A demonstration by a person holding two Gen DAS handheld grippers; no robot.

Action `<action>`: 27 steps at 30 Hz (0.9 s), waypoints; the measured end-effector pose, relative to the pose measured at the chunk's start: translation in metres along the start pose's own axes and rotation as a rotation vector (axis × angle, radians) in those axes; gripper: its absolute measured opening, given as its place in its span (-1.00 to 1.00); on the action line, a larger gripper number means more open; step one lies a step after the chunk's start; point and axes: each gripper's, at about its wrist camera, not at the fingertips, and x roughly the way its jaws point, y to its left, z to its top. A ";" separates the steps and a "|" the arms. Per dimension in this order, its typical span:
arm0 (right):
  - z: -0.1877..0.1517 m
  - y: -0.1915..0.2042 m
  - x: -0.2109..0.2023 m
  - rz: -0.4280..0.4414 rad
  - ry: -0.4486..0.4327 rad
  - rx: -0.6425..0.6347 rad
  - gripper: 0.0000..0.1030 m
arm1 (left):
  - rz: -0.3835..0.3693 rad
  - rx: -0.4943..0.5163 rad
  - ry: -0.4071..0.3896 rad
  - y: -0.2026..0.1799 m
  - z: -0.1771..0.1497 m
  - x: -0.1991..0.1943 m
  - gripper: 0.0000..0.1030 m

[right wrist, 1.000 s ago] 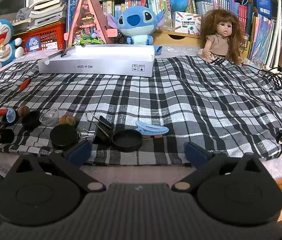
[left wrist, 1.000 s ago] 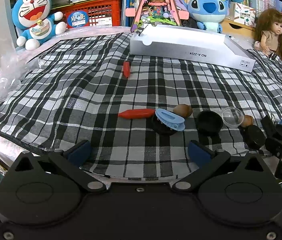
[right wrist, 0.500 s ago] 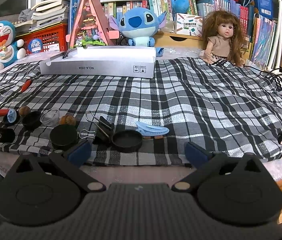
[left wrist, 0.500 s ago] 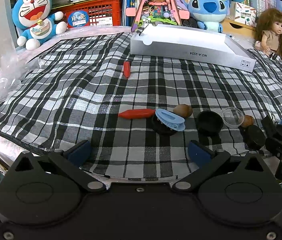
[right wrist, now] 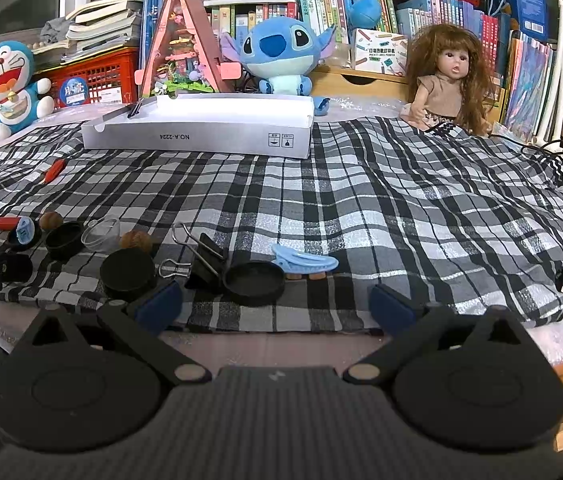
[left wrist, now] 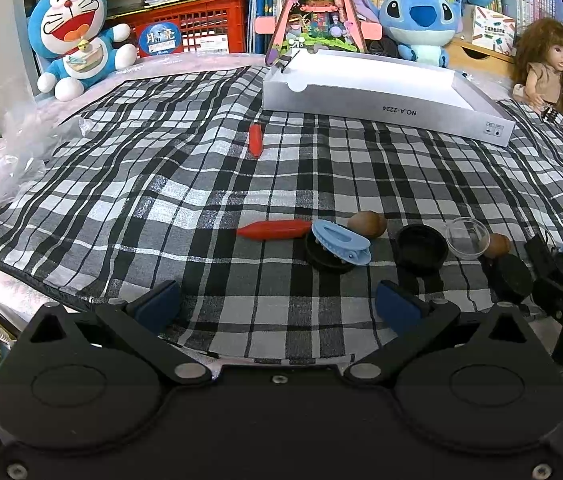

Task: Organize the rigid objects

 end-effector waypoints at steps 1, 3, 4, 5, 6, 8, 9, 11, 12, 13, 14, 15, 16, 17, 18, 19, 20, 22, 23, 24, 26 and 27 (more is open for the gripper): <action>0.000 0.000 0.000 0.000 0.001 0.001 1.00 | 0.001 0.000 0.000 -0.001 0.001 0.000 1.00; 0.000 0.000 0.000 0.001 0.000 -0.001 1.00 | 0.000 0.000 -0.001 0.000 0.001 0.000 1.00; 0.000 0.000 0.000 0.001 -0.001 -0.002 1.00 | 0.000 0.002 -0.001 -0.001 0.001 0.000 1.00; -0.001 0.000 0.000 0.001 -0.002 -0.002 1.00 | -0.002 0.002 -0.002 -0.001 0.001 0.000 1.00; 0.000 0.000 0.000 0.002 -0.003 -0.003 1.00 | -0.002 0.002 -0.003 -0.001 0.001 0.000 1.00; 0.000 -0.001 0.000 0.002 -0.004 -0.003 1.00 | -0.002 0.002 -0.001 -0.001 0.002 0.000 1.00; 0.000 -0.001 0.000 0.002 -0.004 -0.002 1.00 | -0.002 0.002 -0.001 -0.001 0.002 0.000 1.00; 0.000 -0.001 0.000 0.002 -0.004 -0.002 1.00 | -0.002 0.002 -0.002 -0.001 0.001 0.000 1.00; 0.000 -0.001 0.000 0.002 -0.004 -0.002 1.00 | -0.002 0.002 -0.001 -0.001 0.001 0.000 1.00; 0.000 -0.001 0.000 0.002 -0.003 -0.003 1.00 | -0.002 0.002 -0.002 -0.001 0.001 0.000 1.00; 0.000 -0.001 0.000 0.002 -0.003 -0.003 1.00 | -0.002 0.002 -0.002 -0.001 0.001 0.000 1.00; -0.001 -0.001 0.000 0.002 -0.004 -0.002 1.00 | -0.003 0.003 -0.003 -0.001 0.001 0.000 1.00; -0.001 -0.001 0.000 0.002 -0.004 -0.002 1.00 | -0.003 0.002 -0.003 -0.001 0.002 0.000 1.00; -0.001 -0.001 0.000 0.002 -0.004 -0.002 1.00 | -0.004 0.004 -0.005 -0.001 0.002 0.000 1.00; -0.001 -0.001 0.000 0.002 -0.004 -0.002 1.00 | -0.005 0.003 -0.007 -0.001 0.002 0.000 1.00; -0.001 0.000 0.000 0.002 -0.004 -0.002 1.00 | -0.003 0.005 -0.006 -0.001 0.002 0.000 1.00; -0.001 -0.001 0.000 0.002 -0.004 -0.002 1.00 | -0.004 0.004 -0.006 -0.001 0.002 0.000 1.00; -0.001 -0.001 -0.001 0.002 -0.005 -0.001 1.00 | -0.003 0.005 -0.006 -0.001 0.002 0.000 1.00; -0.001 -0.001 -0.001 0.002 -0.005 -0.001 1.00 | -0.003 0.004 -0.006 -0.001 0.002 0.000 1.00; -0.001 -0.001 -0.001 0.002 -0.006 -0.001 1.00 | -0.003 0.005 -0.006 -0.001 0.002 0.000 1.00; -0.001 -0.001 -0.001 0.001 -0.009 -0.001 1.00 | -0.004 0.004 -0.007 -0.001 0.002 0.000 1.00; -0.001 -0.001 -0.001 0.002 -0.010 0.000 1.00 | -0.003 0.005 -0.009 -0.001 0.002 0.000 1.00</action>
